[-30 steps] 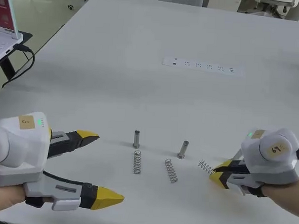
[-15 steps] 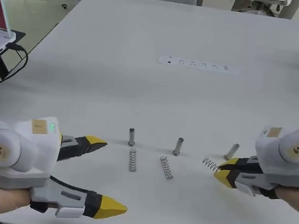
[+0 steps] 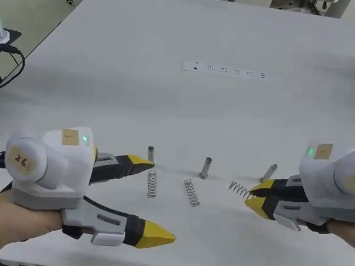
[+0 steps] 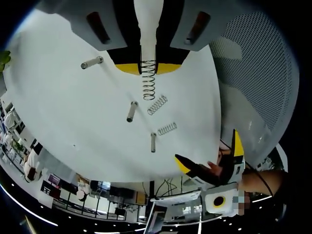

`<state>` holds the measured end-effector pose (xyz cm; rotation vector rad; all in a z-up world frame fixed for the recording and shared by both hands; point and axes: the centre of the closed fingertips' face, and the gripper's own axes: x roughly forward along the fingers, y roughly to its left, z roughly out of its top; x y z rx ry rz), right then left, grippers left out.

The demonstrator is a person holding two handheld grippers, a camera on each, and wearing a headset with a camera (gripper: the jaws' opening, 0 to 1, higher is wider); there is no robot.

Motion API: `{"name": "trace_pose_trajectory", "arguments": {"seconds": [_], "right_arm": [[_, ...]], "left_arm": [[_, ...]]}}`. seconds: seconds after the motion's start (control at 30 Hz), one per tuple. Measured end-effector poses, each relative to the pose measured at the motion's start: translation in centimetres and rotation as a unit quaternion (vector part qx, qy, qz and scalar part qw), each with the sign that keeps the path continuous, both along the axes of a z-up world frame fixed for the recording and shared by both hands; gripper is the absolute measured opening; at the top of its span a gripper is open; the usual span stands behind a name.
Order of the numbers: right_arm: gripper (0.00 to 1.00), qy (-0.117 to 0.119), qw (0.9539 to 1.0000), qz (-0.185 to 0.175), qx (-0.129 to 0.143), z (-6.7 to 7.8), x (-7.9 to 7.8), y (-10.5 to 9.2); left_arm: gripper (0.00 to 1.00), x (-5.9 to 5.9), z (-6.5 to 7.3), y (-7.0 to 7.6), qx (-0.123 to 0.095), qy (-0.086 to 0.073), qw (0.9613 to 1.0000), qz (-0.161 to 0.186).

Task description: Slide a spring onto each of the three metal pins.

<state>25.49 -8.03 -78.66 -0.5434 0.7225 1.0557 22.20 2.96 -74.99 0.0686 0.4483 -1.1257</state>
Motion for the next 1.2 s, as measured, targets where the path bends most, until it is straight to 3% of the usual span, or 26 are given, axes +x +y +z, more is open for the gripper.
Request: {"name": "trace_pose_trajectory", "arguments": {"seconds": [0.17,0.3,0.63,0.8,0.97,1.2], "right_arm": [[0.08,-0.005,0.9995,0.025,-0.017,-0.4,-0.6,0.3],[0.08,-0.009,0.9987,0.046,-0.019,-0.1,-1.1,0.7],[0.07,-0.024,0.9954,0.092,-0.009,0.6,-1.8,2.1],[0.07,-0.050,0.9904,0.129,0.002,1.5,-2.5,2.9],[0.07,-0.060,0.9894,0.132,0.002,2.3,-2.3,3.2],[0.07,-0.063,0.9869,0.149,0.004,2.5,-2.4,3.4]], "left_arm": [[0.70,0.3,-1.1,-1.4,0.001,0.007,0.9998,-0.021],[0.67,0.7,-1.6,-2.5,0.003,0.001,0.9993,-0.037],[0.50,1.2,-0.9,-5.1,-0.016,-0.016,0.9977,-0.064],[0.39,1.6,-0.2,-5.6,-0.028,-0.023,0.9971,-0.066],[0.32,2.0,0.1,-6.0,-0.040,-0.020,0.9968,-0.066],[0.24,1.6,0.0,-6.3,-0.052,-0.014,0.9956,-0.077]]}}
